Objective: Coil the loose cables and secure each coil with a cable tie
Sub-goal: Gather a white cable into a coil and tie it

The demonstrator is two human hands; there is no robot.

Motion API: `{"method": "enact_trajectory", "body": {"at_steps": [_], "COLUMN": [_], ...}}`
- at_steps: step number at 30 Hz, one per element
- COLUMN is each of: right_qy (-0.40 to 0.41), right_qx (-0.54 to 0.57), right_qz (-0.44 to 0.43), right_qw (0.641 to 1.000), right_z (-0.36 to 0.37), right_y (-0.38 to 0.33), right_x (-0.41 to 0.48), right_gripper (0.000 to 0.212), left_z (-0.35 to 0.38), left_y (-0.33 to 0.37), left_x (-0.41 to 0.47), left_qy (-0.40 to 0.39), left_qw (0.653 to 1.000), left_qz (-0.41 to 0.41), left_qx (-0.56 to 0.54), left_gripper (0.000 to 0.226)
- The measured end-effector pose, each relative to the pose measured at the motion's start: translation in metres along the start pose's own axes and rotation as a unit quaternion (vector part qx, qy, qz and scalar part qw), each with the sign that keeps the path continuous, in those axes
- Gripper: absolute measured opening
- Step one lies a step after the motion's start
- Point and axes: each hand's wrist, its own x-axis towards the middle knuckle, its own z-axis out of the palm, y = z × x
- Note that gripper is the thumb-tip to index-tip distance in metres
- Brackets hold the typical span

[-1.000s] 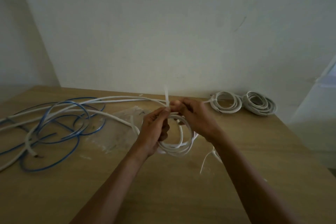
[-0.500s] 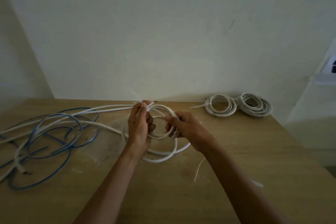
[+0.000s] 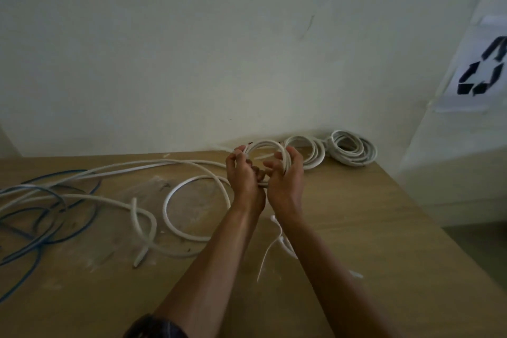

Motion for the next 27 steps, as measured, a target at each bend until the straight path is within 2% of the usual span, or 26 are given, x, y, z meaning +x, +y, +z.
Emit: {"method": "enact_trajectory", "body": {"at_steps": [2,4,5,7,10,12,14,16,18,19,20,21,23,24,26,27], "right_qy": [-0.037,-0.091,-0.096,-0.087,-0.075,-0.031,0.007,0.030,0.048,0.056,0.064,0.068,0.062,0.054,0.046,0.045], "right_qx": [-0.138,-0.286,-0.326,-0.298,-0.187,-0.159,-0.168,-0.206,-0.250,-0.262,-0.276,-0.296,-0.353,-0.376,-0.400,-0.403], "right_qz": [-0.035,-0.041,-0.028,0.022,0.094,0.077,0.043,-0.002,-0.040,-0.045,-0.044,-0.049,-0.052,-0.050,-0.042,-0.042], "right_qw": [0.989,0.953,0.940,0.950,0.975,0.984,0.985,0.978,0.966,0.962,0.958,0.952,0.932,0.924,0.914,0.913], "right_z": [-0.022,-0.048,-0.061,-0.076,-0.076,-0.075,-0.079,-0.085,-0.091,-0.093,-0.094,-0.096,-0.097,-0.097,-0.096,-0.095], "right_y": [0.015,0.028,0.032,0.033,0.036,0.043,0.046,0.042,0.040,0.039,0.038,0.041,0.043,0.044,0.048,0.052], "right_x": [0.013,0.030,0.038,0.049,0.051,0.057,0.072,0.092,0.113,0.124,0.134,0.145,0.159,0.164,0.166,0.166], "right_gripper": [0.030,0.022,0.018,0.013,0.021,0.022,0.020,0.018,0.019,0.020,0.019,0.015,0.017,0.021,0.024,0.026], "left_z": [0.007,0.010,0.010,0.010,0.014,0.017,0.016,0.011,0.010,0.012,0.013,0.013,0.009,0.003,-0.008,-0.009], "left_y": [-0.010,-0.017,-0.021,-0.028,-0.039,-0.044,-0.048,-0.052,-0.050,-0.047,-0.043,-0.041,-0.039,-0.038,-0.038,-0.036], "left_x": [0.006,0.015,0.020,0.027,0.035,0.041,0.045,0.046,0.048,0.049,0.051,0.054,0.054,0.051,0.047,0.041], "left_qy": [-0.004,-0.010,-0.021,-0.046,-0.074,-0.085,-0.101,-0.136,-0.177,-0.201,-0.235,-0.277,-0.345,-0.363,-0.408,-0.426], "left_qw": [1.000,1.000,0.999,0.998,0.995,0.993,0.981,0.953,0.935,0.918,0.881,0.822,0.674,0.619,0.540,0.511], "left_qz": [-0.018,-0.018,-0.018,-0.026,-0.046,-0.041,-0.015,-0.008,-0.027,-0.008,0.030,0.077,0.115,0.102,0.130,0.146], "left_qx": [-0.007,0.007,0.017,0.042,0.045,0.069,0.166,0.270,0.306,0.340,0.409,0.492,0.643,0.688,0.725,0.732], "left_gripper": [0.018,0.020,0.020,0.020,0.019,0.020,0.018,0.019,0.036,0.048,0.055,0.056,0.056,0.059,0.082,0.088]}}
